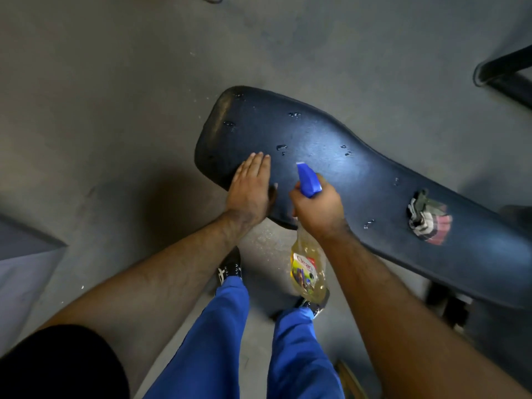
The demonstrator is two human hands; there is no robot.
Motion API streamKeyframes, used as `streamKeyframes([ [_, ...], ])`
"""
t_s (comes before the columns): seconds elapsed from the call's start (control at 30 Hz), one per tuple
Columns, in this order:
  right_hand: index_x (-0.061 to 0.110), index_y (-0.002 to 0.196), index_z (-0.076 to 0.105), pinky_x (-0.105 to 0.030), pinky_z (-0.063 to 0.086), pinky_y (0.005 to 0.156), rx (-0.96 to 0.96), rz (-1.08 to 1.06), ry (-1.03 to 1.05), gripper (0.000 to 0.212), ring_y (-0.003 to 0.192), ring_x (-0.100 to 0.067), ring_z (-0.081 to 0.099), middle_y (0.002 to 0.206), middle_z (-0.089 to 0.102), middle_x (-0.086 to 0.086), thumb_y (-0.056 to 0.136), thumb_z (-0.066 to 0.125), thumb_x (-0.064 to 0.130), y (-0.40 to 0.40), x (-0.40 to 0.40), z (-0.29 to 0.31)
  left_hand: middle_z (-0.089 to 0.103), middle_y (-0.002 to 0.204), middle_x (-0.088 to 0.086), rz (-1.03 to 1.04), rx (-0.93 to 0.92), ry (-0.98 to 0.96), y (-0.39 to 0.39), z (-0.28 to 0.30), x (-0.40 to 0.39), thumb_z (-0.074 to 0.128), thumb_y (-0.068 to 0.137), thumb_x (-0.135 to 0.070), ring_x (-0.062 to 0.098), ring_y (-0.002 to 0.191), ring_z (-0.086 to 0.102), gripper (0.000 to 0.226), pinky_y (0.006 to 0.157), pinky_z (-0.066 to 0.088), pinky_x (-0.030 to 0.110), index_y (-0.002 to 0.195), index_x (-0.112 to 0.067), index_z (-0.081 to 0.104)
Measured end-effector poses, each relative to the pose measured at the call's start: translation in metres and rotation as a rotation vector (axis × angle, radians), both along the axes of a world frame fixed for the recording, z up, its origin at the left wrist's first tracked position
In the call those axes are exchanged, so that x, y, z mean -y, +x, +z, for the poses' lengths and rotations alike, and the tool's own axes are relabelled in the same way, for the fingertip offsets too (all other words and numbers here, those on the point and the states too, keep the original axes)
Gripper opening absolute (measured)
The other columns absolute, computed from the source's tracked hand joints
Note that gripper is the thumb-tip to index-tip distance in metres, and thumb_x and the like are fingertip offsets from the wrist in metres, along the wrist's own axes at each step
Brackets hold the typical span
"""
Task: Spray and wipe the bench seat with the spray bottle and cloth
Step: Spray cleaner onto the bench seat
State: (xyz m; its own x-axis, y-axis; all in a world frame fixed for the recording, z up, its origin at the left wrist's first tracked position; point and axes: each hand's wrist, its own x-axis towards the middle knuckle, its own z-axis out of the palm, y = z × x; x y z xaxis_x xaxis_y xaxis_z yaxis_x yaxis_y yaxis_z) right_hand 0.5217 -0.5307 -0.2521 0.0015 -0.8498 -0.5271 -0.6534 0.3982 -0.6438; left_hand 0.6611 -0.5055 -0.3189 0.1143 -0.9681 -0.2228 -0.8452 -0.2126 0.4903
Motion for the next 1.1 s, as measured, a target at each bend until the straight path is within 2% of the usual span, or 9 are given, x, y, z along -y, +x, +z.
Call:
streamKeyframes([
  [0.1, 0.021, 0.078, 0.057, -0.048, 0.061, 0.070, 0.035, -0.097, -0.021, 0.014, 0.070, -0.031, 0.069, 0.068, 0.062, 0.002, 0.070, 0.059, 0.032, -0.046, 0.004, 0.018, 0.038, 0.154, 0.014, -0.066, -0.064, 0.074, -0.044, 0.020, 0.009, 0.053, 0.097, -0.031, 0.027, 0.146, 0.028, 0.061, 0.119, 0.021, 0.037, 0.149, -0.007, 0.034],
  [0.2, 0.019, 0.078, 0.058, -0.034, 0.056, 0.060, 0.070, -0.191, -0.046, 0.005, 0.059, -0.025, 0.071, 0.060, 0.060, 0.006, 0.077, 0.062, 0.021, -0.106, 0.005, 0.037, 0.047, 0.147, 0.013, -0.108, -0.195, 0.158, -0.097, 0.042, 0.023, 0.059, 0.093, -0.028, 0.029, 0.137, 0.042, 0.060, 0.112, 0.031, 0.034, 0.147, -0.010, 0.040],
  [0.37, 0.023, 0.074, 0.058, -0.042, 0.058, 0.061, 0.167, -0.341, -0.182, 0.005, 0.050, -0.013, 0.061, 0.058, 0.059, 0.011, 0.071, 0.062, 0.024, -0.226, 0.009, 0.059, 0.060, 0.135, 0.005, -0.302, -0.322, 0.299, -0.216, 0.071, 0.046, 0.068, 0.087, -0.030, 0.021, 0.124, 0.057, 0.054, 0.101, 0.046, 0.032, 0.137, -0.016, 0.054],
  [0.47, 0.024, 0.075, 0.058, -0.039, 0.055, 0.063, 0.184, -0.383, -0.289, 0.007, 0.054, -0.008, 0.058, 0.065, 0.060, 0.010, 0.072, 0.064, 0.021, -0.299, 0.011, 0.069, 0.066, 0.125, 0.003, -0.416, -0.374, 0.347, -0.297, 0.086, 0.047, 0.068, 0.084, -0.024, 0.021, 0.116, 0.062, 0.046, 0.097, 0.050, 0.037, 0.129, -0.020, 0.060],
  [0.63, 0.037, 0.085, 0.058, -0.053, 0.057, 0.075, 0.208, -0.423, -0.438, 0.015, 0.070, -0.019, 0.062, 0.072, 0.060, 0.017, 0.083, 0.071, 0.030, -0.408, 0.018, 0.073, 0.068, 0.116, 0.002, -0.574, -0.439, 0.335, -0.418, 0.094, 0.044, 0.073, 0.078, -0.020, 0.018, 0.106, 0.064, 0.042, 0.090, 0.053, 0.037, 0.119, -0.016, 0.062],
  [0.7, 0.031, 0.092, 0.058, -0.042, 0.057, 0.076, 0.222, -0.422, -0.514, 0.017, 0.073, -0.022, 0.065, 0.074, 0.056, 0.012, 0.087, 0.074, 0.028, -0.437, 0.024, 0.076, 0.068, 0.107, 0.002, -0.575, -0.451, 0.317, -0.456, 0.095, 0.046, 0.078, 0.072, -0.020, 0.018, 0.096, 0.065, 0.042, 0.083, 0.052, 0.037, 0.110, -0.012, 0.061],
  [0.77, 0.012, 0.099, 0.061, -0.016, 0.048, 0.073, 0.243, -0.427, -0.581, 0.019, 0.072, -0.002, 0.060, 0.076, 0.054, 0.010, 0.089, 0.075, 0.019, -0.462, 0.032, 0.076, 0.067, 0.106, 0.001, -0.519, -0.451, 0.257, -0.489, 0.097, 0.052, 0.079, 0.068, -0.030, 0.018, 0.094, 0.065, 0.047, 0.079, 0.053, 0.037, 0.109, -0.016, 0.059],
  [0.83, 0.002, 0.100, 0.060, -0.006, 0.040, 0.071, 0.242, -0.408, -0.630, 0.021, 0.070, 0.008, 0.052, 0.078, 0.053, 0.012, 0.089, 0.075, 0.012, -0.483, 0.040, 0.069, 0.066, 0.108, -0.001, -0.432, -0.421, 0.203, -0.513, 0.092, 0.061, 0.073, 0.064, -0.039, 0.019, 0.096, 0.066, 0.051, 0.078, 0.054, 0.036, 0.110, -0.022, 0.057],
  [1.1, 0.015, 0.101, 0.053, -0.019, 0.048, 0.071, 0.285, -0.348, -0.569, 0.031, 0.067, -0.001, 0.055, 0.075, 0.054, 0.013, 0.084, 0.079, 0.014, -0.525, 0.060, 0.022, 0.065, 0.111, -0.009, -0.423, -0.436, 0.141, -0.555, 0.039, 0.096, 0.070, 0.067, -0.030, 0.015, 0.098, 0.066, 0.063, 0.081, 0.056, 0.036, 0.127, -0.034, 0.050],
])
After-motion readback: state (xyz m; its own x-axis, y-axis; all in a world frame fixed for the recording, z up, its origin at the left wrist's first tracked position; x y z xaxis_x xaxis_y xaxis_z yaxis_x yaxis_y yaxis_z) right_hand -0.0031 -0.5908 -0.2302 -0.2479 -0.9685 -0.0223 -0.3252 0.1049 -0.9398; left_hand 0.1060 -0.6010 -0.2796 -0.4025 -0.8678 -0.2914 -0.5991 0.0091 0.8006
